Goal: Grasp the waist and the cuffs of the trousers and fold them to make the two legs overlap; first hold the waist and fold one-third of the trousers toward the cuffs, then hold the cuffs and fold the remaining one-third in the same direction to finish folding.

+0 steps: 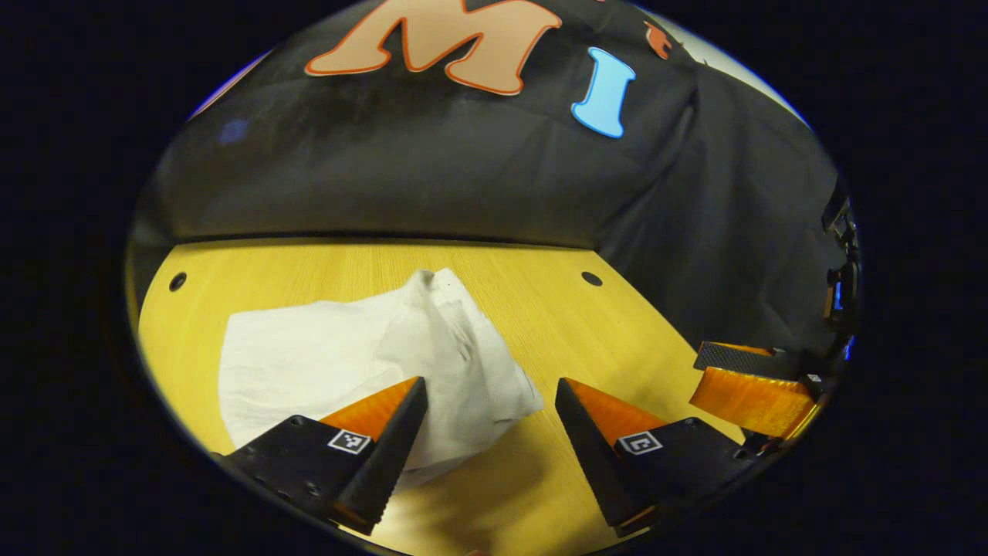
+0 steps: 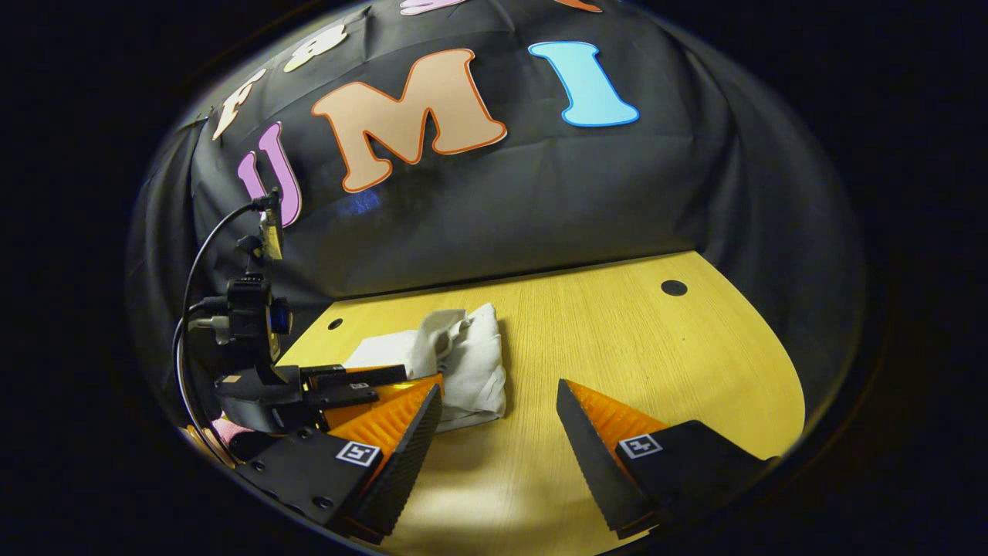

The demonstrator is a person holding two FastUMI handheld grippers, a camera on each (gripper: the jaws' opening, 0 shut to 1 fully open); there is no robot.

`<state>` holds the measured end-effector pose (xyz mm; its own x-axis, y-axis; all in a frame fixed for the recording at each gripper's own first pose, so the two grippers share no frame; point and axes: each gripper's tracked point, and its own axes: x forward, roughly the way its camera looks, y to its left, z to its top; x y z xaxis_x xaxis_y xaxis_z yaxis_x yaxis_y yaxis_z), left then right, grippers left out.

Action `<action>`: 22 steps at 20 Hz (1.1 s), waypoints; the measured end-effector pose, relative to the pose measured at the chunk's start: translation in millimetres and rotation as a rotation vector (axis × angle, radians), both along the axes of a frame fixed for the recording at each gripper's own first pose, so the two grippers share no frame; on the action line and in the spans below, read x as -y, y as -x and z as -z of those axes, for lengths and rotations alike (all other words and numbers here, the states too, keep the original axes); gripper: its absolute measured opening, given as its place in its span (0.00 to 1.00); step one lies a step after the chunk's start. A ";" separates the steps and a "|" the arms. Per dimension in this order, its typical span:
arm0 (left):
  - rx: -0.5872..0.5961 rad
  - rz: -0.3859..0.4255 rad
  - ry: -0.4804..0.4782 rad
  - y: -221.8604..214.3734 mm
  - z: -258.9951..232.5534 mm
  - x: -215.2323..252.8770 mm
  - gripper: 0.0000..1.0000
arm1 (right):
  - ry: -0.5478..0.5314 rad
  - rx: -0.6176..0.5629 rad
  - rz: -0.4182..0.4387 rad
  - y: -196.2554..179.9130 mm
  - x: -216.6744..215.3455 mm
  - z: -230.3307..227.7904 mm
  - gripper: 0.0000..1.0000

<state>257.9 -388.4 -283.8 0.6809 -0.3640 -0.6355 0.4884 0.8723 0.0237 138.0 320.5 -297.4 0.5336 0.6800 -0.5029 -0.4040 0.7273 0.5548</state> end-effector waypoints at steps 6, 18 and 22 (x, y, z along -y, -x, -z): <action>0.110 -0.067 -0.014 3.6 -45.5 -37.2 0.96 | -0.005 0.009 -0.001 8.9 -8.0 -13.2 0.96; 0.292 -0.240 -0.148 61.1 -128.6 -164.1 0.96 | 0.009 0.056 0.057 40.0 5.3 -48.5 0.96; 0.288 -0.270 -0.169 71.8 -133.5 -185.9 0.96 | 0.014 0.053 0.057 50.3 7.5 -50.5 0.96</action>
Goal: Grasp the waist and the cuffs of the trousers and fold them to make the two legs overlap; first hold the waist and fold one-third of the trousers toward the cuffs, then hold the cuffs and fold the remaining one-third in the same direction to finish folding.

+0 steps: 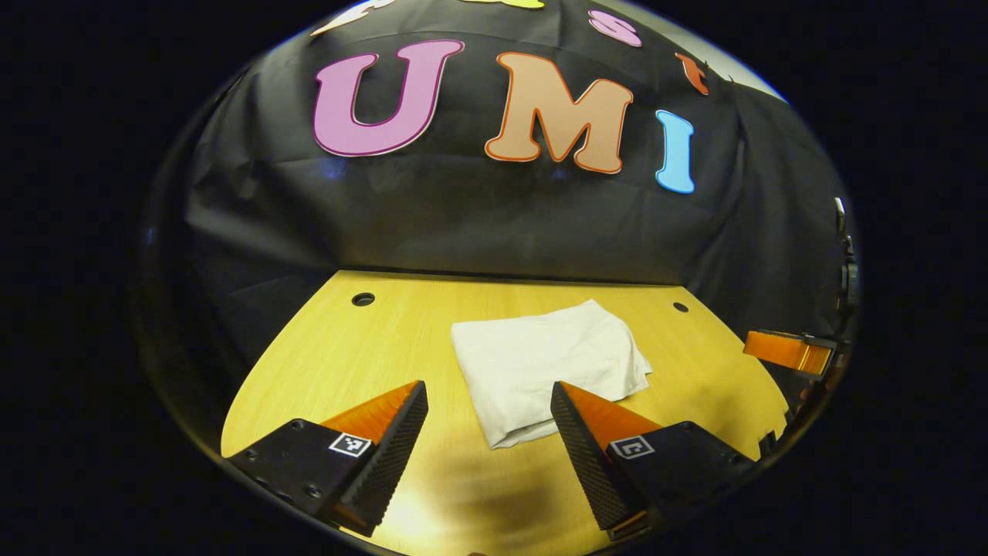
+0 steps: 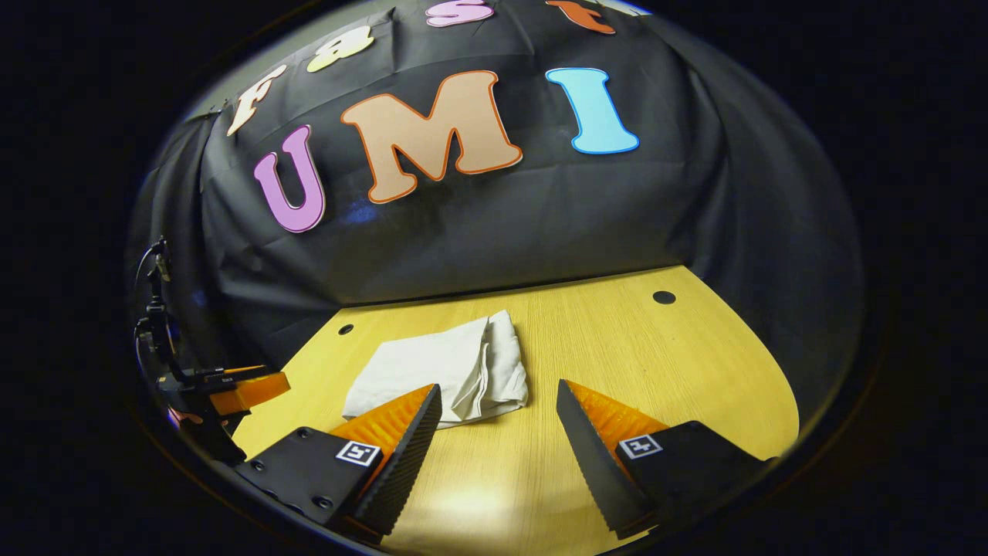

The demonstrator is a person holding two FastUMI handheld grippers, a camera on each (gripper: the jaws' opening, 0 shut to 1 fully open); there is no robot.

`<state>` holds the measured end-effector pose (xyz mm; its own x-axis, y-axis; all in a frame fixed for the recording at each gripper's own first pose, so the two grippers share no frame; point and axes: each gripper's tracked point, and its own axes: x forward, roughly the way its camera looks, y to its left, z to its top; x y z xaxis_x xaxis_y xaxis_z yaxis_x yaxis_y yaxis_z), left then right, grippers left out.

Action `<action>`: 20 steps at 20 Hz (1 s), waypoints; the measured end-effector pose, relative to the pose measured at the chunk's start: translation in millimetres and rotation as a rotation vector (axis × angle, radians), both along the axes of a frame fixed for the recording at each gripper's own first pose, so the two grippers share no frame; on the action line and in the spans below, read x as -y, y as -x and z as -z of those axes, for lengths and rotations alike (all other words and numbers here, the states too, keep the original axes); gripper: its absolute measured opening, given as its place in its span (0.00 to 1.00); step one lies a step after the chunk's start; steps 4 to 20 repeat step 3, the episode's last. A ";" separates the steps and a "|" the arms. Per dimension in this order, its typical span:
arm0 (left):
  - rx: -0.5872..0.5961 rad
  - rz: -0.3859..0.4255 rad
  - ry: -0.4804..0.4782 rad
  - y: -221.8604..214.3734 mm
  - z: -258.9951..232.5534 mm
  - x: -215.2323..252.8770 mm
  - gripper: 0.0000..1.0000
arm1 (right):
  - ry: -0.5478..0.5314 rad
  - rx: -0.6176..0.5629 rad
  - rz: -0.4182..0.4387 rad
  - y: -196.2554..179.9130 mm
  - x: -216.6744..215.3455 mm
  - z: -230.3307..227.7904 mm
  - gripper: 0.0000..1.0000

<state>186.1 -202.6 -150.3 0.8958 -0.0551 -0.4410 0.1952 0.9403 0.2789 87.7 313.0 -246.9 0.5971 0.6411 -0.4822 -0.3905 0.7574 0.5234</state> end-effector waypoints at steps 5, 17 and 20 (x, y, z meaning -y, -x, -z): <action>0.012 -0.019 -0.021 -1.3 -0.6 -4.6 0.96 | 0.009 0.005 0.000 0.6 5.0 0.2 0.91; 0.012 -0.019 -0.021 -1.3 -0.6 -4.6 0.96 | 0.009 0.005 0.000 0.6 5.0 0.2 0.91; 0.012 -0.019 -0.021 -1.3 -0.6 -4.6 0.96 | 0.009 0.005 0.000 0.6 5.0 0.2 0.91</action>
